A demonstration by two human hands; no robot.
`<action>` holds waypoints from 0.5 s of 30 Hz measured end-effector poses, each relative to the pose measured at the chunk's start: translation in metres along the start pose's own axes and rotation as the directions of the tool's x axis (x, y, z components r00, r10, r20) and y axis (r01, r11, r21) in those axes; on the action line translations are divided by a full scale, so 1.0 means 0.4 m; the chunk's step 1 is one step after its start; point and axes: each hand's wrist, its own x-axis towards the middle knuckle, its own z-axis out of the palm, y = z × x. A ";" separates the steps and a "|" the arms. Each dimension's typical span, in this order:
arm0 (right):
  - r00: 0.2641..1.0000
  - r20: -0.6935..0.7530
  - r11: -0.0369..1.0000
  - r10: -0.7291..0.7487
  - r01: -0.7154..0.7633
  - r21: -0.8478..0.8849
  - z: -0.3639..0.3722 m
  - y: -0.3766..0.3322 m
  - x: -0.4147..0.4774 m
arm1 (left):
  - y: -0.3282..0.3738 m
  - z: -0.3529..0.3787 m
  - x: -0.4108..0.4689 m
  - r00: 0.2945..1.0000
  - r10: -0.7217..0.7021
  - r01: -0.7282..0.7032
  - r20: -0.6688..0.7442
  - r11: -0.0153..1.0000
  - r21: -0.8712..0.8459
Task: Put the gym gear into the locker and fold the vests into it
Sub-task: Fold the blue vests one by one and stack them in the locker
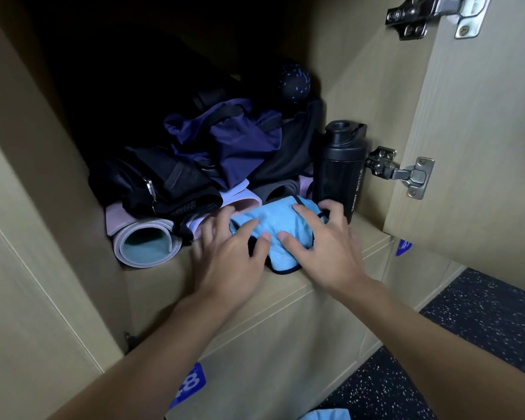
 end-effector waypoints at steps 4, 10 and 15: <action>0.998 0.057 0.999 0.025 -0.024 -0.024 0.000 -0.006 -0.003 | -0.008 0.008 0.006 0.994 0.038 -0.028 0.105 0.995 -0.094; 0.997 0.060 0.999 0.046 -0.048 0.021 -0.021 0.003 -0.055 | -0.002 -0.007 -0.013 0.989 0.083 -0.055 0.123 0.975 -0.216; 0.998 0.043 0.997 -0.037 0.040 -0.067 -0.013 0.020 -0.060 | 0.004 -0.007 -0.015 0.970 0.168 -0.179 0.175 0.983 0.049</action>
